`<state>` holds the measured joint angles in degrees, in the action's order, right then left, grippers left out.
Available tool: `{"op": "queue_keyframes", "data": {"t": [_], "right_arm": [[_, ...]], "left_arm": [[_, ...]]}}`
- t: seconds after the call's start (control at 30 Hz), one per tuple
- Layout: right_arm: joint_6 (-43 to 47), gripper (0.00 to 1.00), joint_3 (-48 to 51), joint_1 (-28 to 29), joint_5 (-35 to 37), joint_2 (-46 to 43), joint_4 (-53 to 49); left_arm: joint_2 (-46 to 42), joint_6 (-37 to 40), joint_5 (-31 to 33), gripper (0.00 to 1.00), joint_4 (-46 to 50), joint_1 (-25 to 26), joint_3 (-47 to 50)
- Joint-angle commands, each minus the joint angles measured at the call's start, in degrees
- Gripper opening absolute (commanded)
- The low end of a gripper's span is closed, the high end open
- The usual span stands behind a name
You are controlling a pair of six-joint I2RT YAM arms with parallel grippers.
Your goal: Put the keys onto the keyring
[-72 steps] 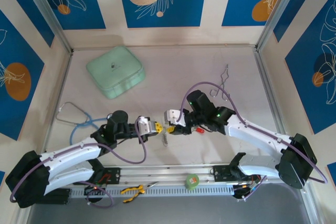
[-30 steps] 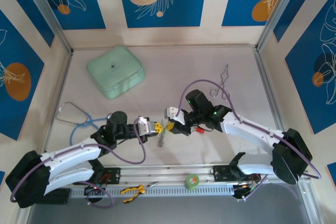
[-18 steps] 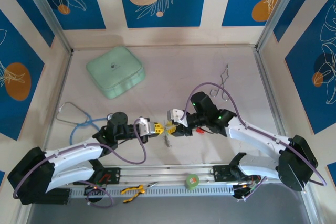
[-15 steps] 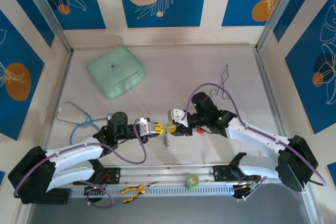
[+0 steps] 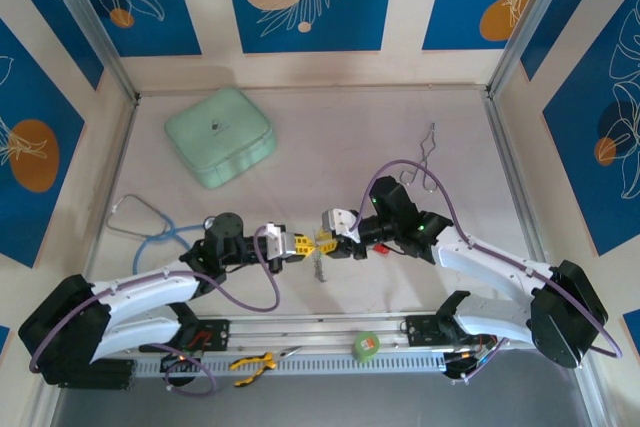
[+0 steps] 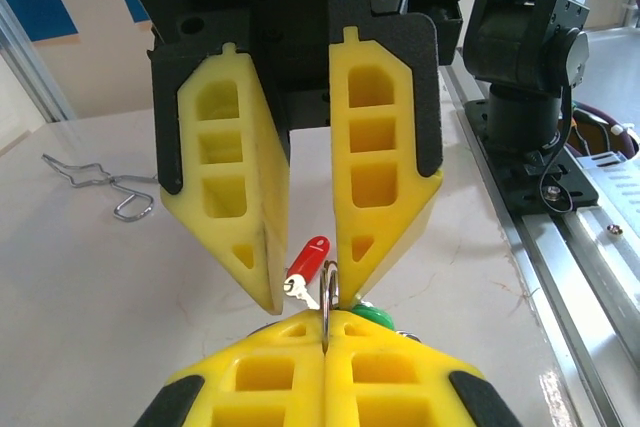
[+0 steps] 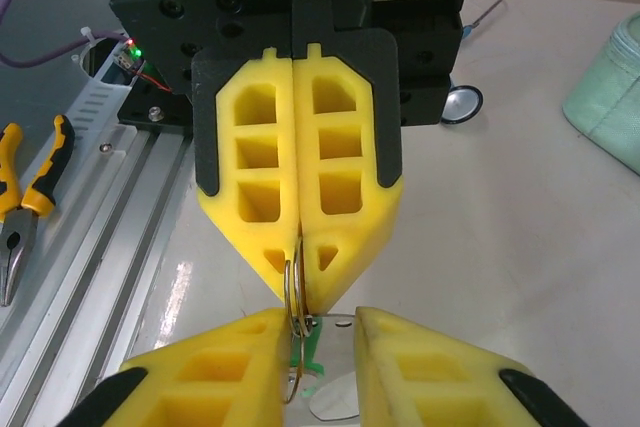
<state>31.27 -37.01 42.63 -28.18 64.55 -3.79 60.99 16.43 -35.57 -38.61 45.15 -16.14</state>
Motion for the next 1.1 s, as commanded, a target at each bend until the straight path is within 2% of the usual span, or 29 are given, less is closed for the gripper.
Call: {"op": "queue_keyframes", "data": {"t": [0.0, 0.2, 0.33, 0.43, 0.5, 0.63, 0.73, 1.07], "right_arm": [[0.4, 0.21, -0.9, 0.3, -2.4, 0.4, 0.5], [0.0, 0.13, -1.5, 1.1, -2.4, 1.2, 0.6], [-0.9, 0.0, -1.5, 1.5, -1.4, 1.5, 1.1], [-0.5, 0.0, -1.7, 1.3, 0.7, 1.6, -0.7], [0.6, 0.0, -2.6, 1.1, 2.4, 1.6, -3.5], [3.2, 0.0, -5.4, 1.1, 5.1, 2.1, -9.7], [4.9, 0.0, -7.8, 1.3, 6.3, 3.0, -14.2], [10.5, 0.0, -14.7, 3.7, 10.6, 5.5, -25.9]], "left_arm": [[0.4, -0.9, -2.2, 0.0, -3.4, 0.5, -0.5], [1.9, -1.7, -1.7, 0.0, -5.6, 0.5, -0.9], [3.7, -2.1, 0.0, 0.0, -8.0, 0.4, -0.8], [4.0, -2.3, 2.3, 0.23, -8.3, 0.4, -0.6], [3.2, -1.1, 3.4, 0.27, -6.3, 0.4, -0.6], [1.0, 2.7, 4.7, 0.26, 3.6, 0.4, -2.1], [-0.1, 3.9, 5.2, 0.25, 7.4, 0.5, -2.4], [2.2, 3.7, 5.1, 0.2, 8.3, 0.5, -4.6]]}}
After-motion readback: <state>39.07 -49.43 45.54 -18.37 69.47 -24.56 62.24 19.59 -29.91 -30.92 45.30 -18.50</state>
